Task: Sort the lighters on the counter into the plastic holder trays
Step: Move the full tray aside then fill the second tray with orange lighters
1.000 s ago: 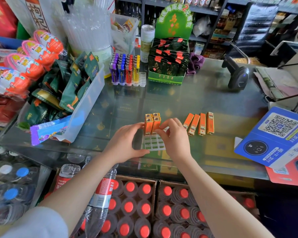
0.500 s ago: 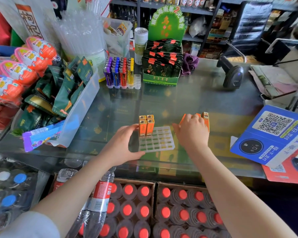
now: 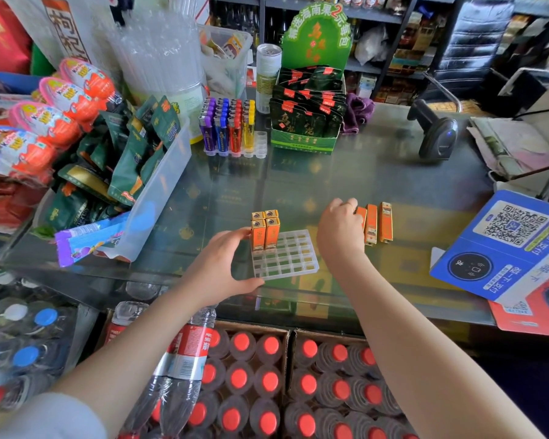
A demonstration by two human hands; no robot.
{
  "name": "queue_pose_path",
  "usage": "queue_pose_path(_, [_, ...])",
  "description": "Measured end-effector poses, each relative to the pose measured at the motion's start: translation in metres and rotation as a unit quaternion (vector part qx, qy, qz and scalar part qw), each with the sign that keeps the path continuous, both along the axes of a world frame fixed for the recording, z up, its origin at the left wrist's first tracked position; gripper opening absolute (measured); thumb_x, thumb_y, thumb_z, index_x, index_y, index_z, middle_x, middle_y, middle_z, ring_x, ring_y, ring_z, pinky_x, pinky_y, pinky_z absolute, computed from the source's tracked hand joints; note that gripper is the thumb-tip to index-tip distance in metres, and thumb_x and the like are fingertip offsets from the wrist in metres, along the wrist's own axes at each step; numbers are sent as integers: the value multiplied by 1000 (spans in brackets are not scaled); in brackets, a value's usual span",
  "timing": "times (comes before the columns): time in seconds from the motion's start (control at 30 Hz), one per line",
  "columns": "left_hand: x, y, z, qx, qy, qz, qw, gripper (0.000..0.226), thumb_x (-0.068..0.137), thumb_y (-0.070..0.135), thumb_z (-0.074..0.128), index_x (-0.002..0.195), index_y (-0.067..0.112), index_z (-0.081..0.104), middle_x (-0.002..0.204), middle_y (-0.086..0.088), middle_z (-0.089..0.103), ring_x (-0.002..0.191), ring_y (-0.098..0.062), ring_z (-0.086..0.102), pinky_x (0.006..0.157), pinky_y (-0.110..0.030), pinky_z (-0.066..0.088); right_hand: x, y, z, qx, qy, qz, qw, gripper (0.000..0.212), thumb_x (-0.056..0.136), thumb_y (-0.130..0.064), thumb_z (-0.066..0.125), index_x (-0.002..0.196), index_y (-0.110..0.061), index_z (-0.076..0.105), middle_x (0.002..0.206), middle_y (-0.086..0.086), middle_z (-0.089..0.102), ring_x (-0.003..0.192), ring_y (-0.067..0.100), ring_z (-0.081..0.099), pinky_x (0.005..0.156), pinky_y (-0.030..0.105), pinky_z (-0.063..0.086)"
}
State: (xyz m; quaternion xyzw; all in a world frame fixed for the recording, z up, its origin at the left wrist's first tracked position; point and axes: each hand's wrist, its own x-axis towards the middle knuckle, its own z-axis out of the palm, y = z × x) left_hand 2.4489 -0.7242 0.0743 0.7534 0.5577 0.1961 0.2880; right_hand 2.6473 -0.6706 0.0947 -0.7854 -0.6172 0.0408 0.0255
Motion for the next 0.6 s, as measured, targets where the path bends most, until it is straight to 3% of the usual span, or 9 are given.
queue_pose_path(0.13, [-2, 1, -1, -2, 3, -5, 1000, 78, 68, 40, 75, 133, 29, 34, 138, 6, 41, 127, -9, 33, 102, -29, 30, -3, -1, -1, 16, 112, 41, 993, 32, 84, 10, 43, 114, 1, 44, 117, 24, 49, 100, 35, 54, 79, 36, 45])
queue_pose_path(0.27, [-3, 3, -2, 4, 1, -6, 1000, 78, 67, 41, 76, 133, 30, 34, 137, 7, 41, 127, -8, 32, 101, -27, 29, 4, -8, 2, 31, 252, 72, 964, 26, 87, -3, 51, 113, -4, 55, 104, 15, 63, 89, 27, 58, 75, 34, 48])
queue_pose_path(0.37, [-4, 4, -4, 9, -1, -8, 1000, 78, 67, 40, 76, 133, 29, 34, 137, 7, 42, 127, -7, 32, 101, -26, 28, 9, -24, 8, 54, 406, 103, 906, 23, 86, -8, 58, 108, -12, 61, 100, 9, 65, 91, 23, 61, 85, 35, 52])
queue_pose_path(0.47, [-3, 4, -5, 11, -2, -9, 1000, 78, 67, 40, 76, 133, 28, 35, 136, 6, 43, 126, -9, 33, 102, -29, 30, 9, -41, 16, 35, 573, 118, 810, 24, 84, 4, 57, 102, -12, 55, 98, 3, 66, 92, 16, 63, 86, 28, 53])
queue_pose_path(0.53, [-1, 5, -5, 20, -9, -10, 1000, 78, 67, 39, 76, 132, 26, 37, 134, 5, 45, 125, -10, 35, 102, -31, 31, 7, -48, 17, 39, 621, 137, 771, 20, 85, 6, 56, 99, -7, 52, 99, -2, 66, 92, 13, 64, 85, 26, 52])
queue_pose_path(0.6, [3, 7, -6, 27, -17, -9, 999, 78, 66, 37, 78, 132, 24, 39, 132, 3, 47, 124, -12, 36, 102, -31, 31, 3, -51, 16, 53, 638, 143, 755, 16, 85, 4, 57, 98, -4, 50, 96, -1, 68, 87, 18, 65, 83, 30, 53])
